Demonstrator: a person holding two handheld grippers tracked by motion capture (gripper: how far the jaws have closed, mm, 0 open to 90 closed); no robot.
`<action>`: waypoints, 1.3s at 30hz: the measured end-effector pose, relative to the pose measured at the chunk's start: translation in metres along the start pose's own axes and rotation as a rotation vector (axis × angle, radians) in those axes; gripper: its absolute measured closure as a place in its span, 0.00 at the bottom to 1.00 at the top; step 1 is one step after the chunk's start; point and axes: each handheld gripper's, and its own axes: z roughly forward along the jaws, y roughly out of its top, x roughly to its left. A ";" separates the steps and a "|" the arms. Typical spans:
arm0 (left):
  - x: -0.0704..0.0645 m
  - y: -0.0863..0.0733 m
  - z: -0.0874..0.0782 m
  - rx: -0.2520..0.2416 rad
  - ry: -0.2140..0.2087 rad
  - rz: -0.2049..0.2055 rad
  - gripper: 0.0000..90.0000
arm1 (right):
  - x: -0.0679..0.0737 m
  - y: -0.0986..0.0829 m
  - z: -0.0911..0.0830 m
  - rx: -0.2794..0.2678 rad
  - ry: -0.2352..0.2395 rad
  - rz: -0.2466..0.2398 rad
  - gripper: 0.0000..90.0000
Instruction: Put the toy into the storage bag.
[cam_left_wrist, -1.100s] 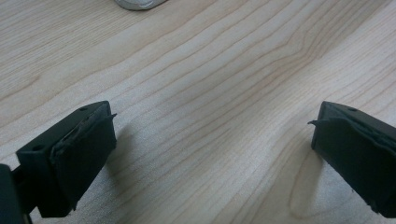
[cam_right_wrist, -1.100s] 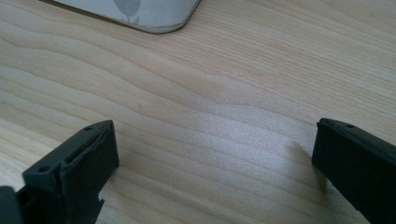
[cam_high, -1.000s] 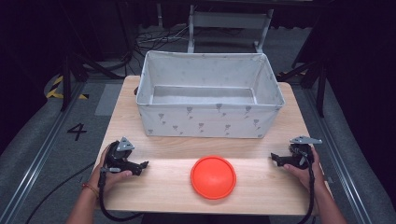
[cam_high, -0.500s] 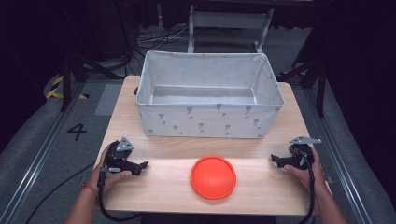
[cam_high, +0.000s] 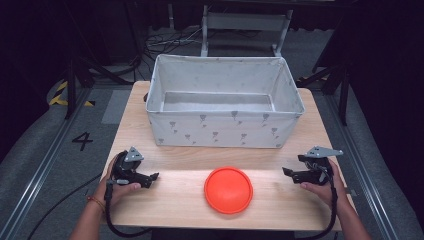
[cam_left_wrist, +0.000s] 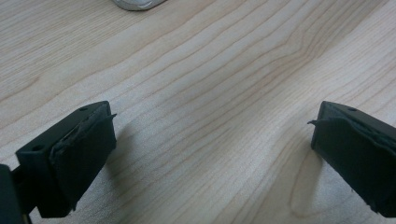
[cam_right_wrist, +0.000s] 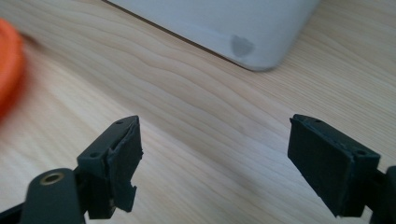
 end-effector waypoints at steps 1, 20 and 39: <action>0.000 0.000 0.000 0.000 0.000 0.000 0.00 | 0.004 0.002 -0.001 -0.007 0.021 -0.001 0.20; 0.000 0.000 0.000 0.000 -0.001 -0.003 0.00 | 0.086 0.023 0.015 -0.002 0.241 -0.201 0.22; 0.000 0.000 0.000 -0.002 0.005 0.000 0.00 | 0.126 0.042 0.067 0.056 0.316 -0.297 0.21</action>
